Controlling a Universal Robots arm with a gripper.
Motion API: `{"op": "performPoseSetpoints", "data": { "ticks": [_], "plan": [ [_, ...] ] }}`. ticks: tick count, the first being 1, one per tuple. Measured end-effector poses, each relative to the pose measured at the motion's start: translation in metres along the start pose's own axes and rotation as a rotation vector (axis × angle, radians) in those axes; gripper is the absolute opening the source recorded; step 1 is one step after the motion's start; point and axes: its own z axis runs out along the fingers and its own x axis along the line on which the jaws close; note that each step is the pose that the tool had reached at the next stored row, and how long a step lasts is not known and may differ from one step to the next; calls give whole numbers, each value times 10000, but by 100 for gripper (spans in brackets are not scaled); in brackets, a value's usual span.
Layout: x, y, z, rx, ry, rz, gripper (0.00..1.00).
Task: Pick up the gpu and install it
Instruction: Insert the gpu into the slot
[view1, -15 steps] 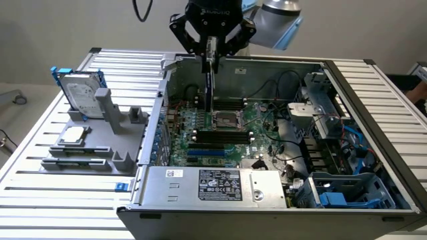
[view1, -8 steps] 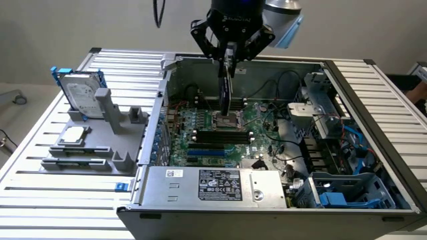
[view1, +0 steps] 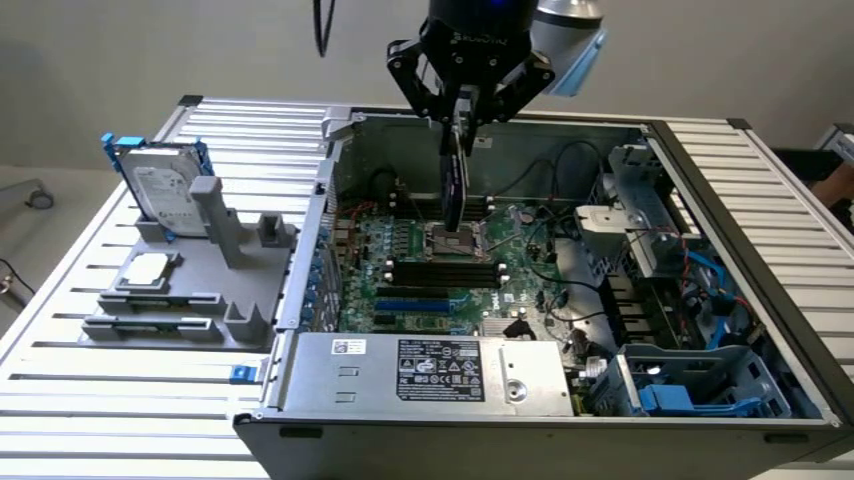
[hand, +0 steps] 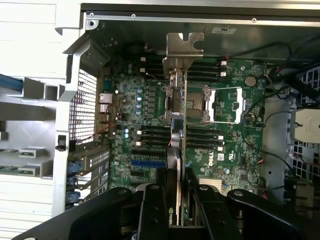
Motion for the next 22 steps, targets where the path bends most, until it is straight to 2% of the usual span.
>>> {"op": "performPoseSetpoints", "data": {
  "ticks": [10,13,17,22],
  "plan": [
    [-1,0,0,0,-1,1,26],
    [-105,-6,-2,-3,8,2,26],
    [-272,-30,20,-38,12,0,26],
    [-321,-39,76,-18,52,-378,26]
  ]
}}
